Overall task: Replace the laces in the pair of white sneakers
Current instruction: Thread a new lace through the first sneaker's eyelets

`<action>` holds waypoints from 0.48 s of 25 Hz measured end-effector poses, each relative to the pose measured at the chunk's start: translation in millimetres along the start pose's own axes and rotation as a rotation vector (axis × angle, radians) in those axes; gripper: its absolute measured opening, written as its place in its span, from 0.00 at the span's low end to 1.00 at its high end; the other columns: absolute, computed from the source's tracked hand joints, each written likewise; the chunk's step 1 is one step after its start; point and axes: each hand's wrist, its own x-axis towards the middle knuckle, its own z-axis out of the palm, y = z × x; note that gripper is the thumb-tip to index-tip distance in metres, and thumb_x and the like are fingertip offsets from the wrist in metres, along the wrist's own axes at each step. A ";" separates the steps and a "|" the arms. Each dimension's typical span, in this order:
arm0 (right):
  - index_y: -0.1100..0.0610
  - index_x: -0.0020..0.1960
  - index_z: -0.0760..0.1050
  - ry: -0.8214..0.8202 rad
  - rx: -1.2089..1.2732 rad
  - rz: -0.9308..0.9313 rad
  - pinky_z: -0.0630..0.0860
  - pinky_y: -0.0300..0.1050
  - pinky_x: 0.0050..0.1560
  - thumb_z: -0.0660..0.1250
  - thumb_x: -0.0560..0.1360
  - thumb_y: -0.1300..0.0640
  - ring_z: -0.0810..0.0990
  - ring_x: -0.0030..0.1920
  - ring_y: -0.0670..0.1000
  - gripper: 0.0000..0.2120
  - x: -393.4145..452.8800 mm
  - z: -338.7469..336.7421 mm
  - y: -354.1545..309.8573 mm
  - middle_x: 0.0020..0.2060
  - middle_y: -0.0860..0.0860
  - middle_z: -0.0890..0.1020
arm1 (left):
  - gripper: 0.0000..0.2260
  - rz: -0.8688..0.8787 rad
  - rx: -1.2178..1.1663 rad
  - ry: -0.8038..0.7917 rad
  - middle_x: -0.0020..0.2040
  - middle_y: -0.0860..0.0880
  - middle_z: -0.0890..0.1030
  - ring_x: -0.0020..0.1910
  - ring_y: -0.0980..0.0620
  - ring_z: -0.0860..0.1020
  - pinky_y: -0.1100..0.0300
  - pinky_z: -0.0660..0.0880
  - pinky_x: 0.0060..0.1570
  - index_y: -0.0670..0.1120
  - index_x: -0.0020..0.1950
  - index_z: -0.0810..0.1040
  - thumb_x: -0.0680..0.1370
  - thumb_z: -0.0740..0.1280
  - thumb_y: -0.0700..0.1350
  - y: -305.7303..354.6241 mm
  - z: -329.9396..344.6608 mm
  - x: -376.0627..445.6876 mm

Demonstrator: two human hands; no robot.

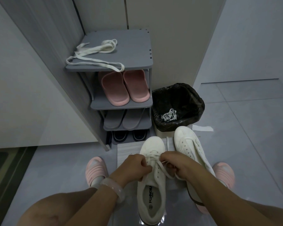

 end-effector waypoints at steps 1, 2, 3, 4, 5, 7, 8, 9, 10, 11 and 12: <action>0.57 0.30 0.70 -0.011 -0.012 -0.024 0.58 0.37 0.22 0.63 0.71 0.63 0.64 0.24 0.47 0.11 -0.3 -1.6 0.0 0.26 0.52 0.71 | 0.09 -0.006 -0.019 -0.007 0.33 0.49 0.78 0.27 0.55 0.77 0.69 0.73 0.30 0.46 0.37 0.71 0.75 0.66 0.45 -0.2 -0.8 -0.1; 0.57 0.31 0.70 -0.017 -0.048 -0.073 0.60 0.37 0.23 0.63 0.71 0.63 0.65 0.25 0.47 0.11 -0.7 -2.8 -0.2 0.28 0.52 0.72 | 0.09 -0.016 -0.045 -0.015 0.33 0.49 0.77 0.27 0.56 0.77 0.69 0.73 0.29 0.46 0.37 0.71 0.75 0.66 0.45 -0.4 -2.1 -0.4; 0.57 0.32 0.71 -0.004 -0.152 -0.162 0.62 0.37 0.25 0.63 0.72 0.63 0.67 0.26 0.46 0.10 -1.2 -4.2 -0.4 0.29 0.51 0.73 | 0.09 -0.027 -0.068 -0.023 0.33 0.50 0.77 0.26 0.56 0.77 0.69 0.73 0.29 0.46 0.37 0.71 0.75 0.66 0.45 -0.3 -3.6 -0.7; 0.56 0.32 0.71 0.033 -0.338 -0.288 0.65 0.36 0.29 0.63 0.72 0.63 0.69 0.29 0.45 0.11 -0.5 -5.9 -0.3 0.30 0.49 0.74 | 0.09 -0.035 -0.082 -0.030 0.32 0.50 0.77 0.26 0.57 0.77 0.69 0.72 0.28 0.46 0.36 0.70 0.75 0.66 0.44 -0.6 -4.8 -0.6; 0.54 0.32 0.70 0.079 -0.559 -0.421 0.66 0.36 0.32 0.63 0.73 0.62 0.70 0.31 0.44 0.11 1.0 -6.8 0.2 0.31 0.48 0.74 | 0.09 -0.039 -0.084 -0.036 0.32 0.50 0.77 0.26 0.57 0.77 0.69 0.72 0.28 0.46 0.36 0.70 0.75 0.66 0.44 -0.8 -5.4 -0.6; 0.53 0.34 0.67 0.143 -0.923 -0.619 0.68 0.38 0.38 0.61 0.74 0.60 0.71 0.37 0.47 0.10 1.5 -4.3 1.3 0.36 0.49 0.75 | 0.10 -0.035 -0.071 -0.042 0.31 0.50 0.77 0.26 0.57 0.77 0.68 0.72 0.29 0.46 0.36 0.70 0.75 0.66 0.44 -1.2 -6.0 -0.2; 0.53 0.37 0.67 0.144 -0.996 -0.658 0.68 0.40 0.39 0.61 0.74 0.60 0.72 0.39 0.48 0.07 1.7 -3.8 3.0 0.39 0.51 0.75 | 0.10 -0.032 -0.065 -0.043 0.31 0.50 0.77 0.26 0.56 0.77 0.68 0.73 0.30 0.46 0.35 0.70 0.75 0.66 0.44 -1.2 -6.2 0.1; 0.54 0.40 0.67 0.132 -1.026 -0.668 0.67 0.40 0.39 0.61 0.74 0.59 0.72 0.40 0.49 0.05 2.3 -3.6 5.6 0.41 0.51 0.75 | 0.10 -0.030 -0.064 -0.043 0.31 0.49 0.77 0.27 0.56 0.77 0.68 0.73 0.30 0.46 0.35 0.70 0.75 0.66 0.44 -1.3 -6.4 0.6; 0.54 0.42 0.66 0.113 -1.048 -0.666 0.67 0.41 0.39 0.62 0.74 0.58 0.72 0.41 0.50 0.04 1.9 -3.0 8.5 0.42 0.51 0.74 | 0.10 -0.029 -0.065 -0.044 0.31 0.49 0.77 0.27 0.55 0.77 0.67 0.73 0.30 0.46 0.36 0.70 0.75 0.66 0.44 -1.4 -6.5 0.9; 0.54 0.43 0.66 0.095 -1.073 -0.651 0.67 0.41 0.40 0.62 0.74 0.57 0.72 0.42 0.50 0.04 1.2 -2.6 10.7 0.42 0.50 0.73 | 0.09 -0.029 -0.069 -0.044 0.31 0.49 0.77 0.27 0.55 0.77 0.67 0.73 0.30 0.46 0.36 0.70 0.75 0.66 0.44 -1.5 -6.5 1.1; 0.54 0.44 0.66 0.084 -1.085 -0.633 0.67 0.41 0.40 0.62 0.74 0.57 0.72 0.42 0.50 0.05 0.7 -2.5 12.1 0.42 0.50 0.72 | 0.09 -0.029 -0.072 -0.046 0.31 0.49 0.77 0.27 0.55 0.77 0.68 0.73 0.29 0.46 0.36 0.70 0.75 0.66 0.44 -1.5 -6.3 1.2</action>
